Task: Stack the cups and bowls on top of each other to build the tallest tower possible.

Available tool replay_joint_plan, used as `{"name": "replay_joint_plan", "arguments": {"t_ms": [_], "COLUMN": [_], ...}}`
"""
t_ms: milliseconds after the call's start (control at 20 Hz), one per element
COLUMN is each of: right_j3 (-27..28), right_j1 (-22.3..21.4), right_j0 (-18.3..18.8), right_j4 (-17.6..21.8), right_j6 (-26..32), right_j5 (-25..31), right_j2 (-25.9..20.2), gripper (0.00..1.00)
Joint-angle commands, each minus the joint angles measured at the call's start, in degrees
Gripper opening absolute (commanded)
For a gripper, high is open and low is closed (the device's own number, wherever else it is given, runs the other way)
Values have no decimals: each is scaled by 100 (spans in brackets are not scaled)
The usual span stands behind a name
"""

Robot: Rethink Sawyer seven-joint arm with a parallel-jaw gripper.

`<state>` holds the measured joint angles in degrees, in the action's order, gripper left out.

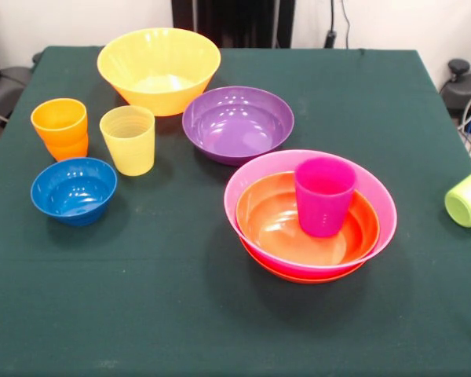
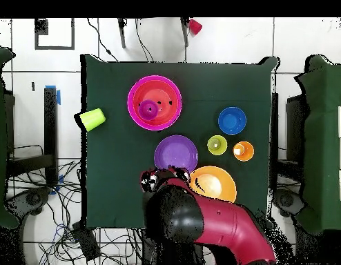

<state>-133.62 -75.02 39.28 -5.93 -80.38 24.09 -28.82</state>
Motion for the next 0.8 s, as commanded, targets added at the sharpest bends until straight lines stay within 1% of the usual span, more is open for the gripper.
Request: {"name": "replay_joint_plan", "arguments": {"t_ms": [50,200,350,450,550,600,750,800], "right_j3": [-399,-173,1,2,91,130,106,81], "right_j1": [716,922,1048,1049,1015,1002,1304,1321], "right_j0": [9,42,141,152,28,-40,-170,-184], "right_j4": [536,838,986,1051,1222,1298,1363,1321], "right_j6": [-505,-401,-264,-362,-556,-656,-807,-824], "right_j5": [-425,-336,-1,-157,-120,4,-433,-479], "right_j2": [152,289,300,356,555,659,736,721], "gripper": [100,100,100,100,100,100,100,100]}}
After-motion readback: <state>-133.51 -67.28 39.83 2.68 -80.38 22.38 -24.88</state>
